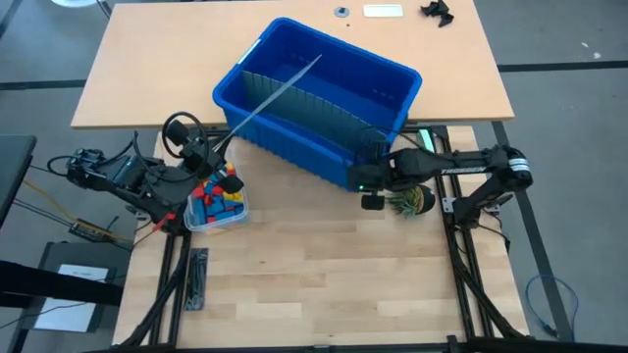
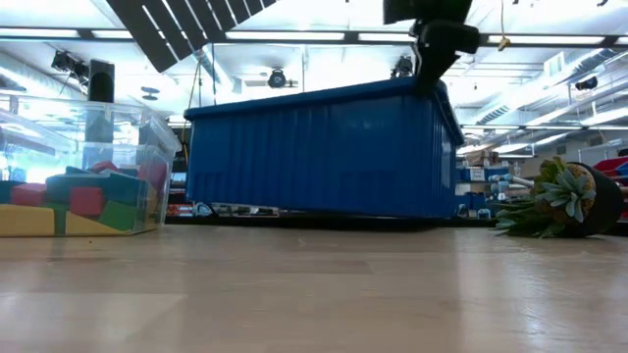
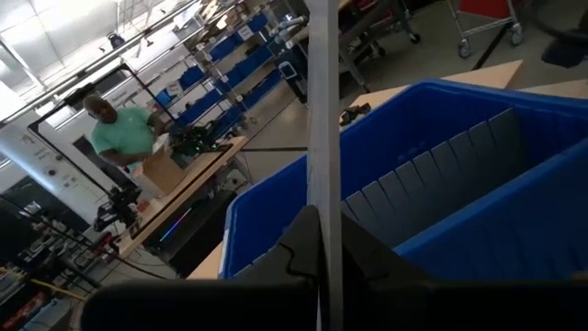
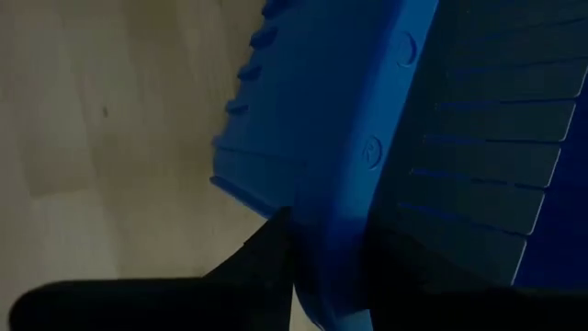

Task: Sort Items/Unsort Items

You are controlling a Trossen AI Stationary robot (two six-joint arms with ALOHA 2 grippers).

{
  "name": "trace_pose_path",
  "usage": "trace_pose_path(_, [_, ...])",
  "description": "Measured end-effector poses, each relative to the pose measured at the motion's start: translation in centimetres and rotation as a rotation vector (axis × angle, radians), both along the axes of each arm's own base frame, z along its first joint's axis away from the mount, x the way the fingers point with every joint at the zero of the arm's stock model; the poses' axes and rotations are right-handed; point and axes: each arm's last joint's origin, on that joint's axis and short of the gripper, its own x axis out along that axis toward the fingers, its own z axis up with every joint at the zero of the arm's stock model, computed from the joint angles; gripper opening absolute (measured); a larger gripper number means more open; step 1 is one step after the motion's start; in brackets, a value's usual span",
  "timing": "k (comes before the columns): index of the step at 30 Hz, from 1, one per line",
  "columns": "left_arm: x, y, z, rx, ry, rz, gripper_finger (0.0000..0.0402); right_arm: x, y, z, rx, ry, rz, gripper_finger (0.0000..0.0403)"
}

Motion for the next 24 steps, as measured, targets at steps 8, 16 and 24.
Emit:
trace_pose_path(8, [0.0,0.0,0.0,0.002,0.004,0.000,0.0015,3.4,2.1,0.9,0.020,-0.038,-0.016,0.0093])
trace_pose_path(16, [0.0,0.0,0.0,0.002,0.004,0.000,0.0015,6.1,3.4,1.9,0.075,-0.091,-0.041,0.0093])
trace_pose_path(24, [0.0,0.0,0.0,0.001,0.003,0.000,0.0015,6.9,5.1,1.3,0.137,-0.046,-0.147,0.0093])
